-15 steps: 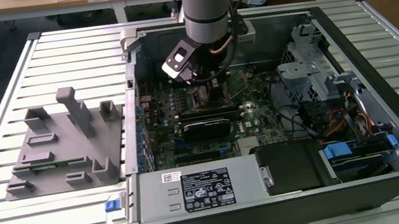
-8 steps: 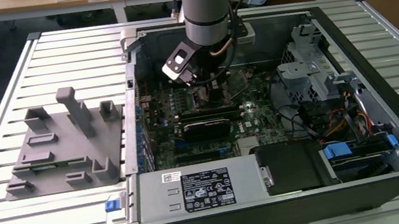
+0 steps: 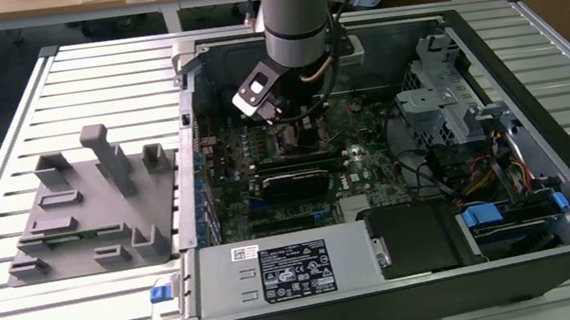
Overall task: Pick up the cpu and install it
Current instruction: 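Place the cpu into insertion slot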
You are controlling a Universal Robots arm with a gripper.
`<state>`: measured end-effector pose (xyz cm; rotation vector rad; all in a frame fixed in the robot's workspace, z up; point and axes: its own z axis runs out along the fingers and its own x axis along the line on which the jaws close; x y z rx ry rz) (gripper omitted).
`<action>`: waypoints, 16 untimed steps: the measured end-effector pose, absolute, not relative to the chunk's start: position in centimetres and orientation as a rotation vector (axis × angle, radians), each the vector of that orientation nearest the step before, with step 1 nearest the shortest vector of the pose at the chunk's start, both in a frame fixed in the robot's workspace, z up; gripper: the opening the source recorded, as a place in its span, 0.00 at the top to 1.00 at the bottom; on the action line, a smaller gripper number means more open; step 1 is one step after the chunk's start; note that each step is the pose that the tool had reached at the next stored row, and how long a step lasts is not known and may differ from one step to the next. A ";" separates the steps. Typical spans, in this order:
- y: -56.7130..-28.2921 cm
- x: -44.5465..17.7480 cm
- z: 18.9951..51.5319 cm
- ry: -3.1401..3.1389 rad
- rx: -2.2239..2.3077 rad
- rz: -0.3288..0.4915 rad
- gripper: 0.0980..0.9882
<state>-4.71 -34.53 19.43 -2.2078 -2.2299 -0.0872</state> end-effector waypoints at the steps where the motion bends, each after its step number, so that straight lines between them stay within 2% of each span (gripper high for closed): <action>1: -34.5 -4.7 19.4 -2.230 -2.208 -0.087 0.50; 15: -34.5 -4.6 19.2 -2.234 -2.214 -0.076 0.49; 16: -34.5 -4.6 19.2 -2.235 -2.214 -0.075 0.42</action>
